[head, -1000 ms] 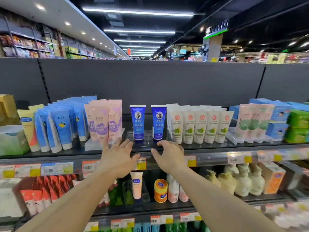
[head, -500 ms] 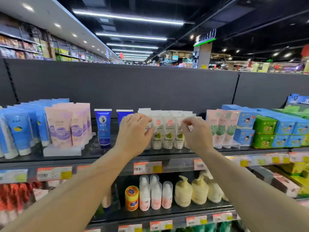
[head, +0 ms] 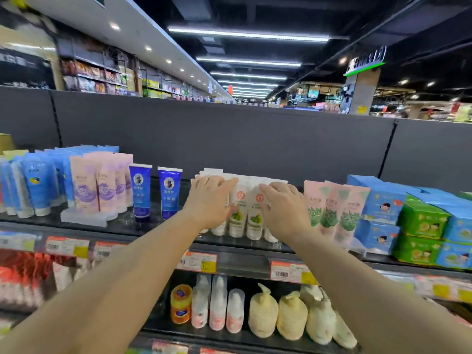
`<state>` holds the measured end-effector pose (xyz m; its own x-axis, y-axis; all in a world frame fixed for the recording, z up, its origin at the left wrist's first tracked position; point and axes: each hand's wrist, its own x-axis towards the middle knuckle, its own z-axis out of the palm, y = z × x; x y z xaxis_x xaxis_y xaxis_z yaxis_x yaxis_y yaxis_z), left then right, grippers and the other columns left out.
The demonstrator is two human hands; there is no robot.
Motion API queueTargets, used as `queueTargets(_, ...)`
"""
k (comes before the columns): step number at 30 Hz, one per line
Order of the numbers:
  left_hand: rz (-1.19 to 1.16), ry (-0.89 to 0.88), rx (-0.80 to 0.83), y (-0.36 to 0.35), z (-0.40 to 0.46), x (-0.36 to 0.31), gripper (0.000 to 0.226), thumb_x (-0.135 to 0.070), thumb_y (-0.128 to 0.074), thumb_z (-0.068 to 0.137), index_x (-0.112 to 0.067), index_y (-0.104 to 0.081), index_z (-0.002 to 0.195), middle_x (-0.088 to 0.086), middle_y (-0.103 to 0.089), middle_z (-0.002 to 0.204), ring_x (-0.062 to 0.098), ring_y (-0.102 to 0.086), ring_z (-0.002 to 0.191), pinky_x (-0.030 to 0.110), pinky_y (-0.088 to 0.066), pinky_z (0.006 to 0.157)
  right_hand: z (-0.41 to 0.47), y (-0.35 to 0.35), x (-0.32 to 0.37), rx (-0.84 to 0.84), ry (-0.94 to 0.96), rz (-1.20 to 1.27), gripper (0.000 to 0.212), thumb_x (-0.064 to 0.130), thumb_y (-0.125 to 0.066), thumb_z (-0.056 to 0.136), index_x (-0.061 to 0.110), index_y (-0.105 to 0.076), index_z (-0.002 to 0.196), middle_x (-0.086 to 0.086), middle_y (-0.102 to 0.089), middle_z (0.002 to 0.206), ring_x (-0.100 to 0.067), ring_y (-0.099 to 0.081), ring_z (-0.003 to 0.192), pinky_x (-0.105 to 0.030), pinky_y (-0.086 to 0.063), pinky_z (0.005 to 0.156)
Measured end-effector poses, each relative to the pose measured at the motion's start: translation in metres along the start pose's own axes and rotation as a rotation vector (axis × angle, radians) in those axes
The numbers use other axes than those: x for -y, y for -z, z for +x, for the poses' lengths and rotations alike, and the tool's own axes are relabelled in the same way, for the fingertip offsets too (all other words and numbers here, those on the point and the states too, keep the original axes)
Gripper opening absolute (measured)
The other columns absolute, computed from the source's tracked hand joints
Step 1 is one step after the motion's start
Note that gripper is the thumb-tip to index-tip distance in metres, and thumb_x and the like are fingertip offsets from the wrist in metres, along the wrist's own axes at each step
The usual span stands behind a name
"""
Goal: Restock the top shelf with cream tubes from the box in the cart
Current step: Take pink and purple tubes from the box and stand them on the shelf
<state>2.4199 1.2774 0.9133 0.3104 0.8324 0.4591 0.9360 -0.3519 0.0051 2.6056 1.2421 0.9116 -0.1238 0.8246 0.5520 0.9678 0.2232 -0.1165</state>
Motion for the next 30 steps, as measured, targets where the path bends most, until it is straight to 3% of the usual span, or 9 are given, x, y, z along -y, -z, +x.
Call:
queueTargets(8,0.1,-0.007,0.024,-0.002,-0.002,0.001,0.077,-0.06,-0.045,0.091,-0.033,-0.008,0.152,0.004,-0.03,0.153,0.026,-0.023,0.142,0.047,-0.016,0.115,0.001,-0.002,-0.001,-0.018,-0.014,0.029,0.05,0.017,-0.046,0.095,0.026,-0.041,0.144,0.003,-0.045,0.142,-0.022,-0.034,0.132,-0.036,-0.023,0.109)
queueTargets(11,0.022,-0.009,0.041,0.006,-0.002,0.002,0.078,-0.056,-0.047,0.092,-0.031,-0.006,0.153,0.003,-0.023,0.157,0.026,-0.017,0.146,0.048,-0.012,0.118,0.0,-0.004,-0.003,-0.038,-0.006,0.077,0.048,0.016,-0.049,0.095,0.024,-0.044,0.142,0.001,-0.044,0.144,-0.022,-0.032,0.136,-0.038,-0.024,0.112)
queueTargets(14,-0.202,0.016,-0.203,0.013,-0.019,0.004,0.06,-0.035,-0.052,0.095,-0.023,-0.029,0.149,0.004,-0.036,0.152,0.023,-0.027,0.142,0.04,-0.02,0.117,-0.015,-0.009,-0.008,-0.232,0.002,0.198,0.039,0.01,-0.058,0.089,0.017,-0.059,0.128,-0.003,-0.057,0.13,-0.025,-0.045,0.124,-0.039,-0.036,0.104)
queueTargets(17,-0.315,0.031,-0.391,-0.002,-0.057,0.015,0.022,-0.02,-0.056,0.093,-0.014,-0.062,0.114,0.003,-0.062,0.113,0.02,-0.054,0.107,0.029,-0.042,0.091,-0.038,-0.019,-0.011,-0.303,-0.009,0.226,0.016,0.01,-0.064,0.086,0.015,-0.069,0.101,0.003,-0.062,0.094,-0.021,-0.054,0.089,-0.026,-0.039,0.074)
queueTargets(19,-0.287,0.046,-0.27,-0.026,-0.078,0.023,0.017,-0.022,-0.055,0.093,-0.014,-0.064,0.105,0.0,-0.061,0.105,0.017,-0.055,0.098,0.027,-0.046,0.084,-0.052,-0.03,-0.013,-0.179,-0.051,0.184,0.007,0.015,-0.063,0.088,0.017,-0.069,0.092,0.006,-0.059,0.081,-0.019,-0.054,0.077,-0.022,-0.035,0.062)
queueTargets(21,-0.291,0.096,-0.137,-0.047,-0.087,0.029,0.026,-0.03,-0.053,0.095,-0.017,-0.064,0.114,-0.002,-0.058,0.115,0.015,-0.052,0.107,0.026,-0.044,0.089,-0.06,-0.042,-0.015,-0.048,-0.091,0.133,0.011,0.022,-0.06,0.09,0.02,-0.07,0.095,0.002,-0.065,0.087,-0.021,-0.058,0.083,-0.028,-0.043,0.067)
queueTargets(23,-0.284,0.118,-0.081,-0.054,-0.087,0.03,0.034,-0.038,-0.05,0.096,-0.019,-0.063,0.121,-0.003,-0.055,0.125,0.016,-0.048,0.114,0.028,-0.041,0.094,-0.064,-0.049,-0.015,-0.021,-0.105,0.091,0.017,0.029,-0.057,0.091,0.022,-0.07,0.1,0.001,-0.066,0.093,-0.022,-0.059,0.087,-0.033,-0.047,0.074)
queueTargets(28,-0.238,0.102,-0.003,-0.051,-0.084,0.031,0.048,-0.049,-0.044,0.096,-0.022,-0.051,0.135,-0.004,-0.048,0.135,0.017,-0.043,0.122,0.031,-0.037,0.103,-0.064,-0.052,-0.003,0.015,-0.128,-0.027,0.029,0.04,-0.045,0.096,0.023,-0.066,0.107,0.0,-0.06,0.105,-0.021,-0.058,0.092,-0.03,-0.039,0.07)
queueTargets(30,-0.236,0.117,0.021,-0.051,-0.086,0.029,0.05,-0.051,-0.042,0.096,-0.023,-0.049,0.137,-0.003,-0.045,0.138,0.02,-0.042,0.124,0.033,-0.035,0.105,-0.066,-0.054,-0.001,0.02,-0.152,0.001,0.032,0.04,-0.045,0.096,0.021,-0.065,0.113,-0.001,-0.058,0.112,-0.022,-0.06,0.093,-0.03,-0.044,0.072)
